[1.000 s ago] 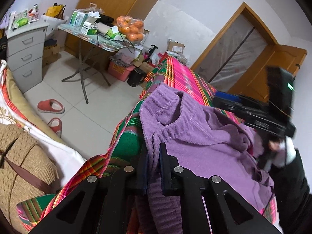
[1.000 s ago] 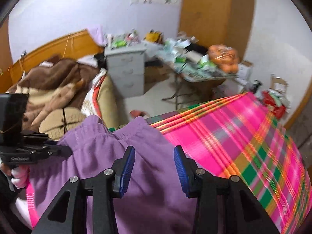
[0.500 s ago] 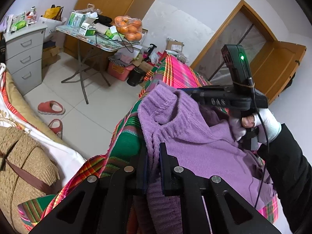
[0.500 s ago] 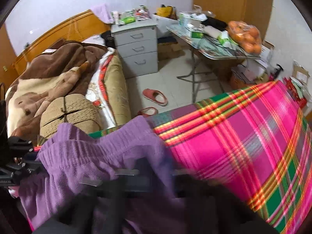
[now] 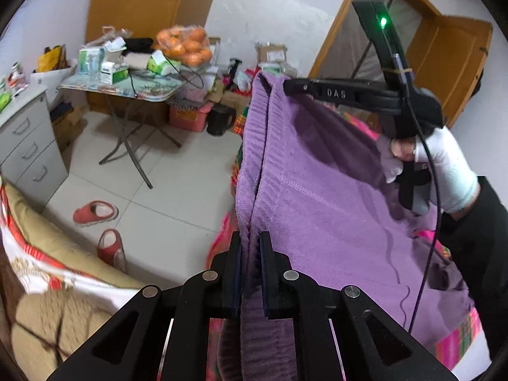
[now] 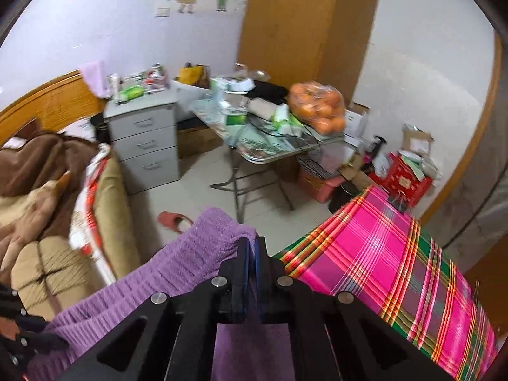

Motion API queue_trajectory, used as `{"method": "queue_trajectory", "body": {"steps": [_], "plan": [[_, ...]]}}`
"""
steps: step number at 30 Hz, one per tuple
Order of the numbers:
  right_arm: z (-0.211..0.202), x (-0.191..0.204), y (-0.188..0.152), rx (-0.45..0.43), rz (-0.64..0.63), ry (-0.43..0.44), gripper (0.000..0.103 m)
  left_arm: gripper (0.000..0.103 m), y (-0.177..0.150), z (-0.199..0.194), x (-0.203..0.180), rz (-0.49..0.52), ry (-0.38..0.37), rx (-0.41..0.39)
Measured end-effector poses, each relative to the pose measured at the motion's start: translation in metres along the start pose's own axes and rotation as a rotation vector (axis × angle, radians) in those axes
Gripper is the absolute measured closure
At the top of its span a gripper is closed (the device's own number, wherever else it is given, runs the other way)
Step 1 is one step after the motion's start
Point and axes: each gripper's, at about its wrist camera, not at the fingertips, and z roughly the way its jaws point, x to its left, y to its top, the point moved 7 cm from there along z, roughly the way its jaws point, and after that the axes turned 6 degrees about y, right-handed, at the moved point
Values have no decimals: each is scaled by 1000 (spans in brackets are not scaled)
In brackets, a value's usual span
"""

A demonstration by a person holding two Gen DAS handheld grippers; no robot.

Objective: Fold clothes

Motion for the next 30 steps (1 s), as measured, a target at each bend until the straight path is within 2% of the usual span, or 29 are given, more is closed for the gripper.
{"method": "queue_trajectory", "body": {"steps": [2, 5, 8, 10, 13, 14, 17, 20, 22, 23, 26, 30], "plan": [[22, -4, -12, 67, 11, -17, 98, 88, -2, 10, 6, -13, -10, 37], [21, -8, -23, 63, 37, -5, 97, 80, -12, 2, 11, -22, -13, 20], [-7, -19, -27, 6, 89, 41, 91, 78, -22, -27, 22, -97, -39, -60], [-34, -25, -33, -31, 114, 61, 87, 73, -32, -46, 29, -168, -70, -114], [-76, -29, -46, -81, 120, 75, 85, 55, -56, -64, 34, -287, -131, -150], [-90, -29, -53, -95, 122, 78, 84, 50, -64, -66, 34, -320, -145, -148], [-123, -26, -76, -122, 137, 92, 83, 50, -83, -56, 28, -389, -179, -98], [-149, -21, -106, -132, 162, 111, 82, 49, -88, -37, 25, -460, -190, -40], [-163, -17, -126, -133, 180, 121, 82, 49, -87, -32, 26, -503, -197, -37], [-170, -15, -136, -134, 189, 127, 82, 50, -86, -30, 26, -519, -205, -41], [-196, -14, -164, -149, 220, 119, 82, 92, -81, -31, 31, -534, -130, -74], [-237, -22, -201, -196, 269, 84, 82, 93, -83, -52, 39, -511, -75, -135]]}}
